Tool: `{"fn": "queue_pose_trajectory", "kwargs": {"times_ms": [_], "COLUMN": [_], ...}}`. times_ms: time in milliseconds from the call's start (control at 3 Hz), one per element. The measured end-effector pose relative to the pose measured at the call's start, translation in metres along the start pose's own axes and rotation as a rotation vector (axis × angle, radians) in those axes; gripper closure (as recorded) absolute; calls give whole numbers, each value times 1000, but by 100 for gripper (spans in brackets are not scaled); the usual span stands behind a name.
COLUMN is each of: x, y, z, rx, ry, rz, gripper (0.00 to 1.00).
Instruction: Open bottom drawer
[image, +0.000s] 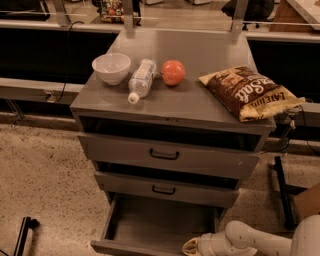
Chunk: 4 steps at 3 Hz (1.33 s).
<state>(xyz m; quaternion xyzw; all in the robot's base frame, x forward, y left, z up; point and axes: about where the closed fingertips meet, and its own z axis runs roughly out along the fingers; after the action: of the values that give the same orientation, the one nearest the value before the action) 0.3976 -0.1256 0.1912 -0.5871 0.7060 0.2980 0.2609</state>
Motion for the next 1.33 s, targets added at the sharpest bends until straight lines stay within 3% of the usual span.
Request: {"fn": "queue_pose_trajectory", "kwargs": {"times_ms": [667,1000,1333], "x": [0,0,0], "y": [0,0,0], "z": [0,0,0], "rx": [0,0,0], "ry": [0,0,0], "rz": [0,0,0], "gripper": [35,37,60]}}
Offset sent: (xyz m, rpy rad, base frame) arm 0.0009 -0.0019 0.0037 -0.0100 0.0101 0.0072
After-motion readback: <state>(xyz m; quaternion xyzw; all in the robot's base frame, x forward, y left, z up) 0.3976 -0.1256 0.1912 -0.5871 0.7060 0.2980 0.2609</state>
